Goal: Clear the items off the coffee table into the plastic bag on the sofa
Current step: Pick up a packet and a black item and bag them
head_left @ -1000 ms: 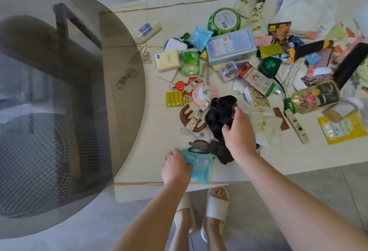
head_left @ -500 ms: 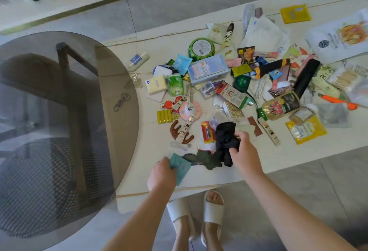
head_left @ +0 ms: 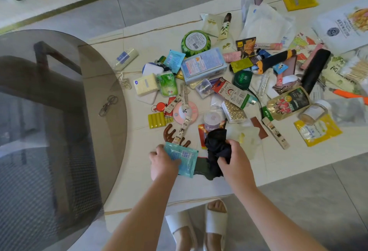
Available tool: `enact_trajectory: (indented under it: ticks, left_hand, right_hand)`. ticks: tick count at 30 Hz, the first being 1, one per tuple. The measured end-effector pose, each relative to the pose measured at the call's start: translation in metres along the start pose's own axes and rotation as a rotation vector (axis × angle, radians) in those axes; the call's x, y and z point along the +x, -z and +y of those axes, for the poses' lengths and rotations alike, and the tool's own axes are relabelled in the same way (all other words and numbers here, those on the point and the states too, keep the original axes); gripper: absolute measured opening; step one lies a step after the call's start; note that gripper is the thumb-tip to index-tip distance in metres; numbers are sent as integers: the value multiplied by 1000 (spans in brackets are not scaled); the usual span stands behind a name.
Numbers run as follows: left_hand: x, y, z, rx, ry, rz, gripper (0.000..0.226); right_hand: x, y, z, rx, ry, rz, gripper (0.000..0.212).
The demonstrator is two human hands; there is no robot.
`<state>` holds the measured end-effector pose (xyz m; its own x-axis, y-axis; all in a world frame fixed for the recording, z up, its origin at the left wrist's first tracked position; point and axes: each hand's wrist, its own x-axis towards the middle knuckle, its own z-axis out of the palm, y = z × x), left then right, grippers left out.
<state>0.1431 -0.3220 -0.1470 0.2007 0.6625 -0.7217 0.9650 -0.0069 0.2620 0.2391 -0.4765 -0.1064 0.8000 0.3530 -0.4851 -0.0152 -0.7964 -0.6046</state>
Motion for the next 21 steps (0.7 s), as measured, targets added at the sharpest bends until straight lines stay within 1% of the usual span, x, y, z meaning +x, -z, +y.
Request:
enact_trajectory:
  ticks: [6,10,12,16,18,21]
  left_hand:
    - [14,-1,2,11,51,-7,56]
    - [5,2,3,-41,28,-39,29]
    - [-4,9,3,-99,29,-39,23]
    - [-30,36,10,-139,-14,-29,19]
    - [-48,51,20,-155,-51,-51,18]
    - [-77,78,41,-241,-89,-97,19]
  right_hand:
    - [6,-4,-1,-31,-13,18,51]
    - [8,3,-5,-35,-26,-8,50]
    - [6,9,-10,-23,-35,-36,48]
    - [-4,30,-29,43,-72,-77,39]
    - [-12,44,-41,99,-94,-82,35]
    - [-24,72,-67,222,-146,-59,33]
